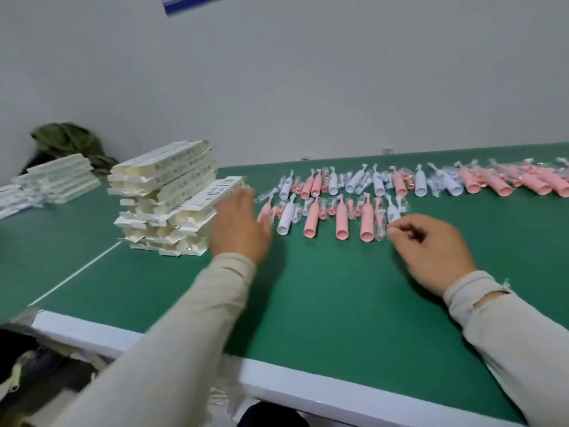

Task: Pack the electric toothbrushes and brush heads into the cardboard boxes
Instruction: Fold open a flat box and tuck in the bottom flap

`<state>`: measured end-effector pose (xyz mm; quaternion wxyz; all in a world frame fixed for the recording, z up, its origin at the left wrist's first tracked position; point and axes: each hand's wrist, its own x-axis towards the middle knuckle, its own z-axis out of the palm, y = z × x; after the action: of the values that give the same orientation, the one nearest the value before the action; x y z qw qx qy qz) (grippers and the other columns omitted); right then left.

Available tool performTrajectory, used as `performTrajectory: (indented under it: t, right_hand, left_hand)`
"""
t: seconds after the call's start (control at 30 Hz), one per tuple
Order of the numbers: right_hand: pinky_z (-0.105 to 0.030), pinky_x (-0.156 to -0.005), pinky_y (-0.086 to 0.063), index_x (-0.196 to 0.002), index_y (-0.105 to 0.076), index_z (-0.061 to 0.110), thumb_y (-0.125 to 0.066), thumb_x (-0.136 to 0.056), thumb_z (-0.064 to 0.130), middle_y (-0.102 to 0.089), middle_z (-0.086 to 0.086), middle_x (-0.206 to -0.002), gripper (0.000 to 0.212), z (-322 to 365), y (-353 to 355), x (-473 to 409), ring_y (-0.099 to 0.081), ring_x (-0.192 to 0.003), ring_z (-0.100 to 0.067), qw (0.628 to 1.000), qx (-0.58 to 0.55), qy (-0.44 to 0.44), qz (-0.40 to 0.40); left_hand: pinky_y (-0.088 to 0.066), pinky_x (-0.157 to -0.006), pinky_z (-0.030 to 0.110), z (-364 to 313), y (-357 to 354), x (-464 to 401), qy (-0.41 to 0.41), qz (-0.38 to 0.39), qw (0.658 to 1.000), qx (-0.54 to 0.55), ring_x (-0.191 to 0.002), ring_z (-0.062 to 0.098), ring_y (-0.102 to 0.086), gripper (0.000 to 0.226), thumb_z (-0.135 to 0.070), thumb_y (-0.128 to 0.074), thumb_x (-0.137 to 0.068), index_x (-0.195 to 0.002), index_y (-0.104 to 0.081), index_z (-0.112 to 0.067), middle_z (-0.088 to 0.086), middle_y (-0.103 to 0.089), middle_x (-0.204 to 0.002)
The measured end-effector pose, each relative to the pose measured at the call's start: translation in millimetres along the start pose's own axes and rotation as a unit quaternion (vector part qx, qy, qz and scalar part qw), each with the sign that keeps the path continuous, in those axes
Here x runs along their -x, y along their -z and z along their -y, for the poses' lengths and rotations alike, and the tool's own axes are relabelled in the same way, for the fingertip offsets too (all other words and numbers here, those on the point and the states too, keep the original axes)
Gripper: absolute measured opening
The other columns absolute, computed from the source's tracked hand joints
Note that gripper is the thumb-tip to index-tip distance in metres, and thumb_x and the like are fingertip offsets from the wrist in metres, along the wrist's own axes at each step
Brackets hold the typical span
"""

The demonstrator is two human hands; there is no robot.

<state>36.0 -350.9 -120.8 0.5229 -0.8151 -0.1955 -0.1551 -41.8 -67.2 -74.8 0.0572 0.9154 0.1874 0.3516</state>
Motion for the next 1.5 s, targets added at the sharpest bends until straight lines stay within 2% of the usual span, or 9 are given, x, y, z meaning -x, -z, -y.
performTrajectory:
  t: [0.17,0.33,0.6,0.83,0.97,1.03,1.23,1.37,1.5]
  right_hand:
    - [-0.008,-0.058,-0.042,-0.075,-0.069,0.025,-0.07,-0.089,0.018,-0.068,0.001,-0.073,0.016,2,-1,1,-0.052,-0.059,0.0,1.0,-0.017,0.004,0.008]
    - [-0.012,-0.057,-0.043,-0.074,-0.069,0.026,-0.071,-0.088,0.02,-0.066,0.001,-0.069,0.016,-1,0,-1,-0.05,-0.056,-0.001,1.0,-0.027,-0.016,0.001]
    - [-0.02,-0.059,-0.048,-0.075,-0.07,0.028,-0.07,-0.089,0.022,-0.066,0.007,-0.074,0.015,-3,0,0,-0.049,-0.055,-0.002,0.999,-0.027,-0.032,-0.001]
    - [-0.015,-0.058,-0.048,-0.077,-0.071,0.026,-0.068,-0.093,0.024,-0.069,0.013,-0.07,0.016,24,-5,6,-0.055,-0.059,-0.001,0.992,-0.12,-0.025,0.004]
    - [-0.036,-0.073,-0.061,-0.115,-0.068,0.018,-0.058,-0.095,0.05,-0.077,-0.005,-0.103,0.039,60,-2,-11,-0.074,-0.09,-0.019,0.875,-0.452,-0.16,0.063]
    - [-0.036,-0.068,-0.061,-0.123,-0.065,0.013,-0.055,-0.099,0.04,-0.075,-0.011,-0.108,0.038,70,2,-31,-0.075,-0.089,-0.023,0.837,-0.503,-0.21,0.049]
    - [-0.039,-0.066,-0.057,-0.118,-0.066,0.01,-0.053,-0.102,0.019,-0.076,-0.01,-0.103,0.022,40,5,-48,-0.074,-0.084,-0.026,0.868,-0.438,-0.23,-0.026]
    - [-0.035,-0.058,-0.058,-0.118,-0.067,0.005,-0.054,-0.102,0.021,-0.075,-0.015,-0.106,0.026,16,11,-38,-0.071,-0.074,-0.022,0.879,-0.419,-0.222,0.055]
    - [-0.03,-0.056,-0.056,-0.116,-0.064,0.0,-0.063,-0.094,0.027,-0.072,-0.015,-0.105,0.035,27,0,-28,-0.068,-0.075,-0.026,0.861,-0.444,-0.202,0.147]
  left_hand:
    - [-0.048,-0.089,0.047,77,15,-29,0.211,0.022,0.961,-0.177,-0.108,0.039,-0.057,0.048,-0.044,-0.055,-0.093,-0.121,-0.058,-0.006,0.019,-0.06,-0.119]
    - [-0.052,-0.084,0.044,91,10,-35,0.232,0.055,0.951,-0.197,-0.099,0.039,-0.061,0.054,-0.057,-0.048,-0.092,-0.117,-0.066,-0.012,0.017,-0.061,-0.111]
    - [-0.054,-0.08,0.046,77,11,-38,0.213,0.004,0.976,-0.037,-0.085,0.038,-0.06,0.025,-0.031,-0.057,-0.093,-0.1,-0.077,-0.017,0.015,-0.066,-0.101]
    - [-0.027,-0.07,0.021,-34,33,-5,-0.035,-0.199,0.958,0.206,-0.077,0.001,-0.035,0.013,-0.023,-0.063,-0.087,-0.078,-0.068,-0.016,0.001,-0.058,-0.082]
    - [-0.037,-0.067,0.031,-116,15,25,-0.169,-0.171,0.93,0.28,-0.074,0.015,-0.048,0.011,-0.022,-0.066,-0.084,-0.077,-0.067,-0.015,-0.002,-0.052,-0.079]
    - [-0.039,-0.065,0.035,-140,0,29,-0.219,-0.154,0.923,0.277,-0.073,0.021,-0.05,0.013,-0.023,-0.064,-0.086,-0.078,-0.067,-0.013,0.002,-0.053,-0.077]
    - [-0.044,-0.061,0.03,-142,-48,35,-0.275,-0.07,0.899,0.333,-0.069,0.012,-0.051,0.02,-0.032,-0.057,-0.095,-0.089,-0.07,-0.017,-0.004,-0.056,-0.076]
    - [-0.042,-0.065,0.015,-129,-50,24,0.025,-0.027,0.835,0.549,-0.07,0.004,-0.052,0.025,-0.049,-0.064,-0.089,-0.09,-0.059,-0.025,-0.011,-0.06,-0.078]
    - [-0.052,-0.066,0.031,-131,-49,17,0.144,0.253,0.606,0.74,-0.077,0.015,-0.065,0.066,-0.065,-0.059,-0.082,-0.117,-0.06,-0.01,0.0,-0.072,-0.094]
